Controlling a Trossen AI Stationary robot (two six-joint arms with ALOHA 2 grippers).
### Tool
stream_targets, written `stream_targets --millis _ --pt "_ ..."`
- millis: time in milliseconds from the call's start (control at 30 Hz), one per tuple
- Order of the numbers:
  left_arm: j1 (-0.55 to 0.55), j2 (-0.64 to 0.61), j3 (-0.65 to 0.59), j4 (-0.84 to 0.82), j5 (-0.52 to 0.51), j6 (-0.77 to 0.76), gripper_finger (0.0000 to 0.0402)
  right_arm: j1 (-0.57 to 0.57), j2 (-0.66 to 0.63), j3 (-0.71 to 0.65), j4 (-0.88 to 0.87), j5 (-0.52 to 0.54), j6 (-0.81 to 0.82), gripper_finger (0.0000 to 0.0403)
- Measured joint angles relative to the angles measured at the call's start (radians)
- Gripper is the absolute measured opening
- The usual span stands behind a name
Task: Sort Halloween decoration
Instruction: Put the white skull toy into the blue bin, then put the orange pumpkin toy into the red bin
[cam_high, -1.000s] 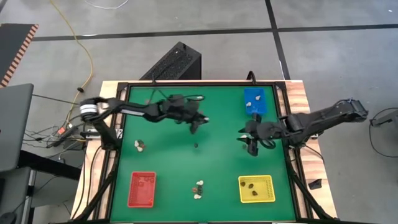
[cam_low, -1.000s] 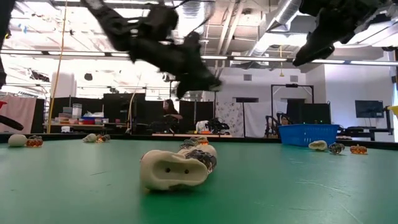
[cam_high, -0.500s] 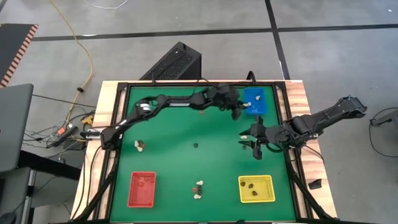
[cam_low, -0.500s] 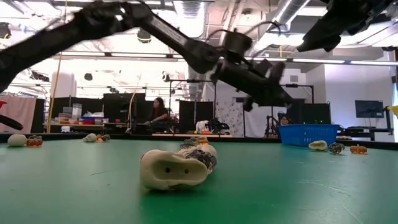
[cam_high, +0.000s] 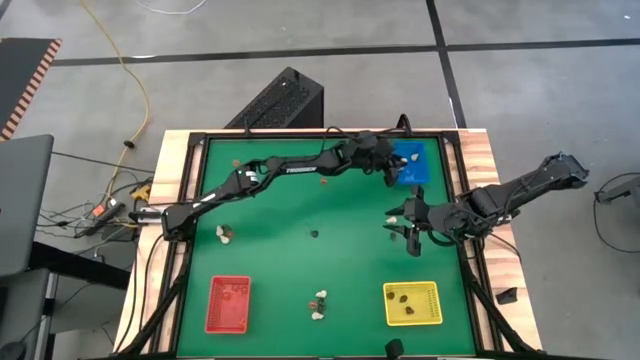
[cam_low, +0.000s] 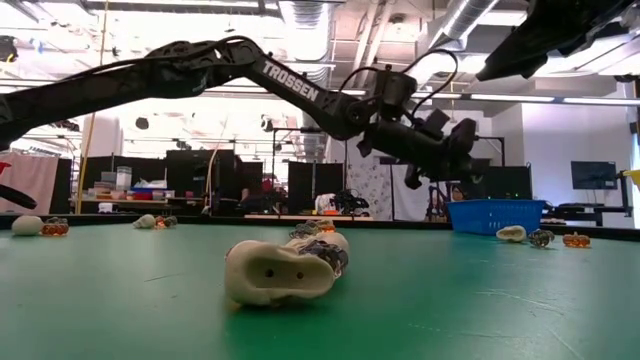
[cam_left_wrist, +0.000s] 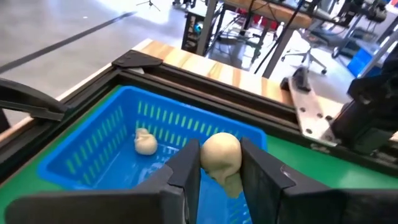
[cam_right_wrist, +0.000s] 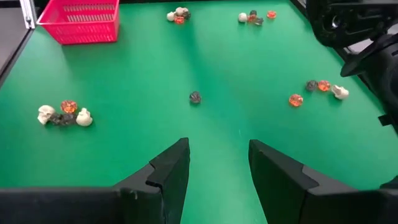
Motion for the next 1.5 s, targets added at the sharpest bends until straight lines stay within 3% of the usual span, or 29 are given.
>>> stream_targets --millis 333,433,600,767,867,1033,1133,1200,1500 --pt "0.001 -0.001 0.0 -0.007 0.006 0.067 0.017 -0.014 0.001 0.0 0.006 0.0 -0.007 0.0195" --pt "0.012 -0.032 -0.001 -0.131 0.014 0.086 0.0179 -0.014 0.001 0.0 0.006 0.0 -0.003 0.0195" --pt "0.037 -0.181 -0.002 -0.575 -0.045 0.215 0.0174 0.0 0.001 0.0 0.006 0.0 -0.003 0.0195" --pt "0.017 -0.412 0.002 -1.072 -0.292 0.352 0.0162 0.009 0.001 0.0 0.005 0.0 -0.01 0.0195" --pt "0.004 -0.489 0.001 -1.356 -0.425 0.355 0.0154 0.009 0.002 0.001 0.005 0.0 -0.016 0.0195" --pt "0.019 -0.573 -0.023 -1.693 -0.441 0.242 0.0144 -0.003 0.009 0.001 0.003 0.0 -0.055 0.0195" --pt "0.028 -0.67 -0.151 -1.74 -0.457 0.183 0.0142 -0.018 0.014 0.001 0.004 0.0 -0.082 0.0195" --pt "0.027 -0.749 -0.306 -1.689 -0.469 0.145 0.0141 -0.033 0.018 0.001 0.005 -0.001 -0.107 0.0195" --pt "0.1 -1.235 -1.137 -1.221 -0.456 -0.092 0.0141 -0.135 0.072 0.001 0.028 -0.004 -0.185 0.0195"
